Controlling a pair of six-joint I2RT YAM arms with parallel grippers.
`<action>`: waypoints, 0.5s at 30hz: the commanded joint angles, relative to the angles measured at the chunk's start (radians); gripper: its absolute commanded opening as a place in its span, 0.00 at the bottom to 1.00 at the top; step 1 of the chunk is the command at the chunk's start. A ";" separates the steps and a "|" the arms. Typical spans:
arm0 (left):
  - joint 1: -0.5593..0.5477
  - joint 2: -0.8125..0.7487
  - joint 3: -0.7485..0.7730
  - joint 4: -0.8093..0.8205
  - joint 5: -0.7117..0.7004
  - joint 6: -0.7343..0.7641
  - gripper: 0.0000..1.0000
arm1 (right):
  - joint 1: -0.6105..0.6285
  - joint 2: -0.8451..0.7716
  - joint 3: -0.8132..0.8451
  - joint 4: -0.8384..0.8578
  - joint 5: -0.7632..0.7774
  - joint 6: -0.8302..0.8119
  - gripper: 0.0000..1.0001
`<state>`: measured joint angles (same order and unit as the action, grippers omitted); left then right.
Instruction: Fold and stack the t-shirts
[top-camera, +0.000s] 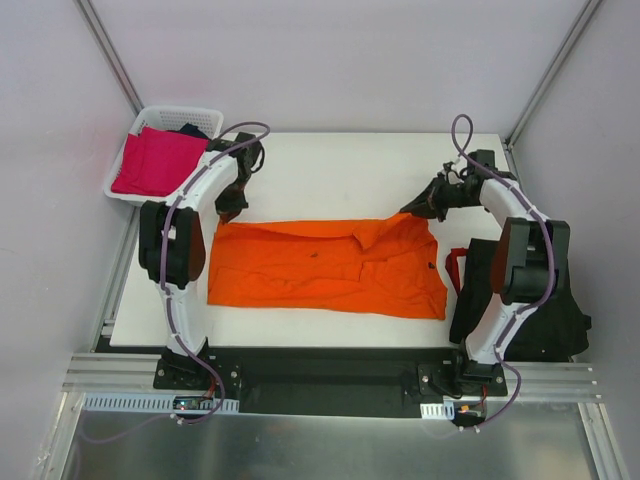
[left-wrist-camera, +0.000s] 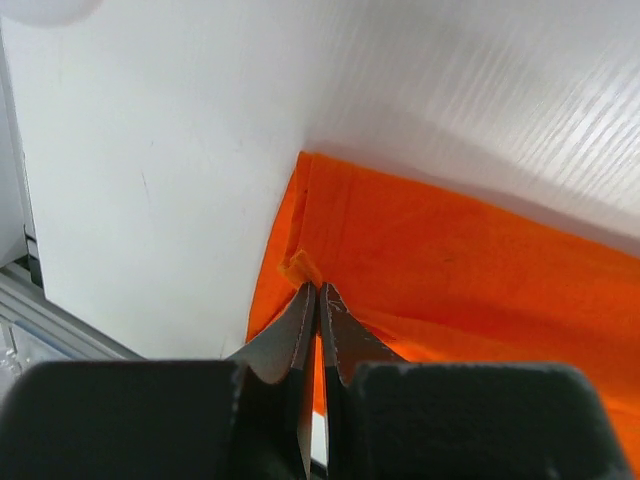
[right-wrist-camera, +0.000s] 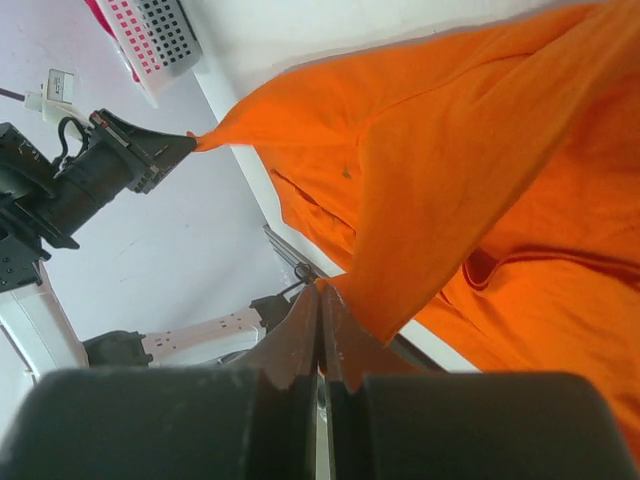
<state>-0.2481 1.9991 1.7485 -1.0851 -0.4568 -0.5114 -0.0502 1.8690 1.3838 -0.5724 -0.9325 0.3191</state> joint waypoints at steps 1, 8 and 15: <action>-0.016 -0.085 -0.076 -0.033 -0.034 -0.042 0.00 | -0.013 -0.099 -0.029 -0.049 0.029 -0.029 0.01; -0.029 -0.120 -0.130 -0.035 -0.042 -0.053 0.00 | -0.023 -0.143 -0.045 -0.147 0.063 -0.046 0.01; -0.037 -0.122 -0.144 -0.039 -0.040 -0.047 0.00 | -0.023 -0.185 -0.045 -0.299 0.115 -0.110 0.01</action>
<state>-0.2756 1.9297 1.6199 -1.0901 -0.4599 -0.5404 -0.0662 1.7573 1.3380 -0.7521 -0.8509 0.2638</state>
